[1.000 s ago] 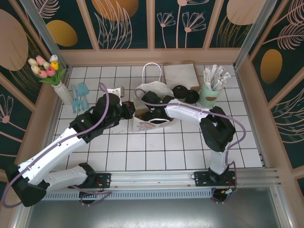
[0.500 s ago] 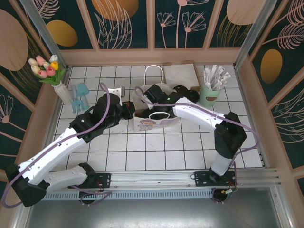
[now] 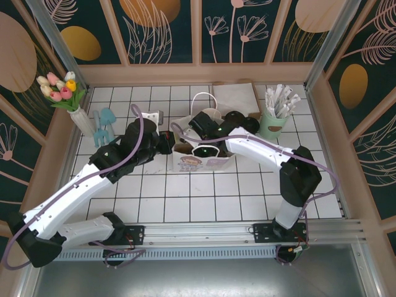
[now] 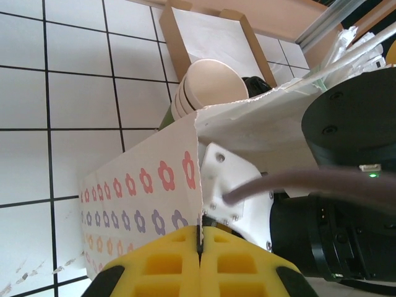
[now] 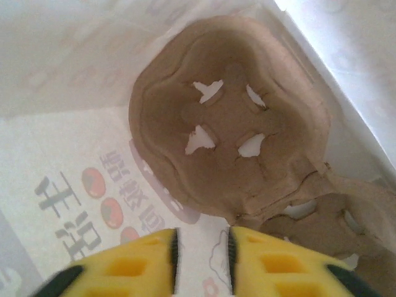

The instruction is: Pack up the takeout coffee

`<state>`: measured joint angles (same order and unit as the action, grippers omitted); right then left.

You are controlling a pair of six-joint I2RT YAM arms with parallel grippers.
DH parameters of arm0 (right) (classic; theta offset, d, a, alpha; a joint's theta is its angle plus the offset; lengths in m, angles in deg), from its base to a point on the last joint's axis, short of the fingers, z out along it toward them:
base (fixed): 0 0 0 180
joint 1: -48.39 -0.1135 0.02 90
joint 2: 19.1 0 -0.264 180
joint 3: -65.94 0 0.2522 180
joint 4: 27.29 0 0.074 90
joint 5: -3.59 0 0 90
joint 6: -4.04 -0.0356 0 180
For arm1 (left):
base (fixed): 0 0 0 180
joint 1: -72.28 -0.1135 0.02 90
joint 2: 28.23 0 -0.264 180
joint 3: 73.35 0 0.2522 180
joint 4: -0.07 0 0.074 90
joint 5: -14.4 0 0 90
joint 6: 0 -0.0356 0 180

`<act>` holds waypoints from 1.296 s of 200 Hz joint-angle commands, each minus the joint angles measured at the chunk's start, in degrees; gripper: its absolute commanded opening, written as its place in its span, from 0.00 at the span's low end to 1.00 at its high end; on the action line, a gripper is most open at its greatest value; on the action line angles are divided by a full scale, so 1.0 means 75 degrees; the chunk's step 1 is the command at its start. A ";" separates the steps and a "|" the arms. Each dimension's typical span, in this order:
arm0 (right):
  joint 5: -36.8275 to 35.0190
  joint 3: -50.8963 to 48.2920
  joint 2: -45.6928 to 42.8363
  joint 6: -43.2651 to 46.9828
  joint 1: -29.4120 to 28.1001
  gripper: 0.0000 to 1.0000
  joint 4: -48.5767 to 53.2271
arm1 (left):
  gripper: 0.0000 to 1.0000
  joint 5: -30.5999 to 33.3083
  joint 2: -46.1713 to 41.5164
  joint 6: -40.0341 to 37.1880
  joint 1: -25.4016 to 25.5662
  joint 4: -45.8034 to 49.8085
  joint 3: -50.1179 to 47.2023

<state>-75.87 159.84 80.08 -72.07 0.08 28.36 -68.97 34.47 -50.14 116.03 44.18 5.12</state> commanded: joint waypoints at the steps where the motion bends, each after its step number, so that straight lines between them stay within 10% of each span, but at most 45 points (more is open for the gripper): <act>1: -0.0243 -0.0273 0.0053 0.0255 0.0044 0.12 0.0065 | 0.00 0.0077 0.0130 -0.0181 -0.0079 0.0209 0.0348; 69: -0.1018 -0.0677 0.0376 0.0446 -0.0065 0.00 -0.0074 | 0.00 -0.0116 0.0400 -0.0196 -0.0145 0.0314 0.0645; 117: 0.0213 -0.0501 0.0546 0.0656 -0.0072 0.00 0.0084 | 0.00 -0.0058 0.0477 -0.0181 -0.0153 0.0406 0.0701; 259: -0.1569 -0.0574 0.1315 0.0727 -0.0038 0.00 -0.0535 | 0.00 -0.0611 0.0418 -0.0022 -0.0154 0.0312 0.0582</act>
<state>-85.81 154.48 87.86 -66.78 0.01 22.17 -71.09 38.05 -50.73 114.74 48.75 8.57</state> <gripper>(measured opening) 0.051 0.055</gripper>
